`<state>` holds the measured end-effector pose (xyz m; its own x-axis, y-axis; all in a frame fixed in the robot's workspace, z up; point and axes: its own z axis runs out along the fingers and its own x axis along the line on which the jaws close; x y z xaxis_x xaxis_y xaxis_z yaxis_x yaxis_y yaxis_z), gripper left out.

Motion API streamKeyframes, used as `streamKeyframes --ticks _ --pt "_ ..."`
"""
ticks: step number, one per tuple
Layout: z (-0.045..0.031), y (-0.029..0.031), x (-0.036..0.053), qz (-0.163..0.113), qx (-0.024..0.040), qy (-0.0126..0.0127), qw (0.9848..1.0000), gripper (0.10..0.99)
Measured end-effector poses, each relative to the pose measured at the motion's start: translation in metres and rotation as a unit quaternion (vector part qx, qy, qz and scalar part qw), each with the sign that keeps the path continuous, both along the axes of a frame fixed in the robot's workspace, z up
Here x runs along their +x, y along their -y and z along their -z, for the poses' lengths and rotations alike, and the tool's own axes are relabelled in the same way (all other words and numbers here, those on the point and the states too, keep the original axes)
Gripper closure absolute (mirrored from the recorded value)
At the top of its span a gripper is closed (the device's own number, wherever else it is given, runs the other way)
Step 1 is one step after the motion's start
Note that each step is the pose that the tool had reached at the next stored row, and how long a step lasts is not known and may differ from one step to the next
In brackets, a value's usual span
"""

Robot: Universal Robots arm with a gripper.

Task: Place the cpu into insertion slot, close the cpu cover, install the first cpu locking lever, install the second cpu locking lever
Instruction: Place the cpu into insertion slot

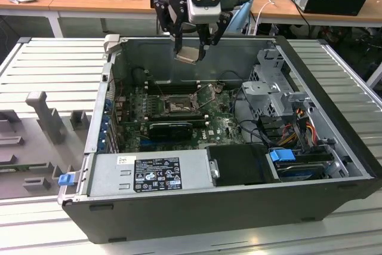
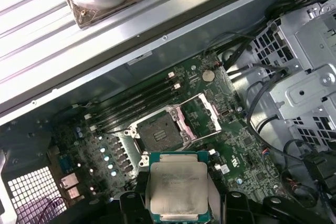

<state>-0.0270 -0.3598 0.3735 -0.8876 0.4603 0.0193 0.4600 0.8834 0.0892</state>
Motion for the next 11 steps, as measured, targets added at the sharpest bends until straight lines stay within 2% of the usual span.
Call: streamKeyframes --ticks 11 --pt "0.0 0.0 0.0 0.037 0.0 0.0 0.9993 0.557"
